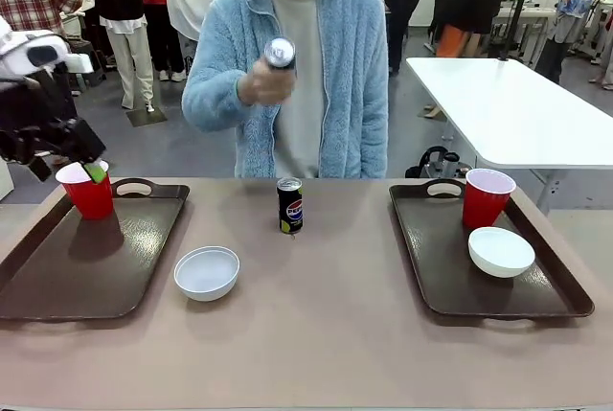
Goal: Prepare tableware on both trays.
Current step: Pick up a Picnic Bowl from the table and place it on a Handle tray.
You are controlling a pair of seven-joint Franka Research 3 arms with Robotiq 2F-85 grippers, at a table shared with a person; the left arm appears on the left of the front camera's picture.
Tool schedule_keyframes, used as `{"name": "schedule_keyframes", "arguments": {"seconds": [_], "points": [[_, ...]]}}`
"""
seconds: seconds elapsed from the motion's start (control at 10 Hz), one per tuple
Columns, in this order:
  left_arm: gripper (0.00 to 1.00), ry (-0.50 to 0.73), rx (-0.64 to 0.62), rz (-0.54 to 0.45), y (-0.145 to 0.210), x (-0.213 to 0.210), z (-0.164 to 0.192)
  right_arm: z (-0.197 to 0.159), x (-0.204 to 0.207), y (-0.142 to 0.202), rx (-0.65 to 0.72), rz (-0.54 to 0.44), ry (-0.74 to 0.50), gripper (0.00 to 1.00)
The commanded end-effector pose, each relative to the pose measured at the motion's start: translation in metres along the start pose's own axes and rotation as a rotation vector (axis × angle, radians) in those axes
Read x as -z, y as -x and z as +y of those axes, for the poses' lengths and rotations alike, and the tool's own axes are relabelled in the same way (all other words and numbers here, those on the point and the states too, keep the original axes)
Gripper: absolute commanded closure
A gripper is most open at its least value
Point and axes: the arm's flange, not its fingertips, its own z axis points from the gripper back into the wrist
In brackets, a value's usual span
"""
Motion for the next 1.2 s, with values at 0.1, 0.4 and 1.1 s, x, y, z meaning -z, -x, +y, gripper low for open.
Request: {"name": "schedule_keyframes", "arguments": {"seconds": [0.1, 0.4, 1.1], "points": [[0.0, -0.098, 0.0, -0.042, -0.002, 0.027, -0.035, -0.006, -0.015, -0.019, -0.023, 0.078, -0.089, 0.0], [0.0, -0.093, 0.031, -0.043, -0.013, 0.068, -0.069, -0.005, -0.007, -0.018, -0.013, 0.084, -0.081, 0.0], [0.0, 0.121, 0.418, 0.134, 0.117, -0.01, -0.019, -0.005, -0.007, -0.018, -0.013, 0.084, -0.081, 0.0]]}}
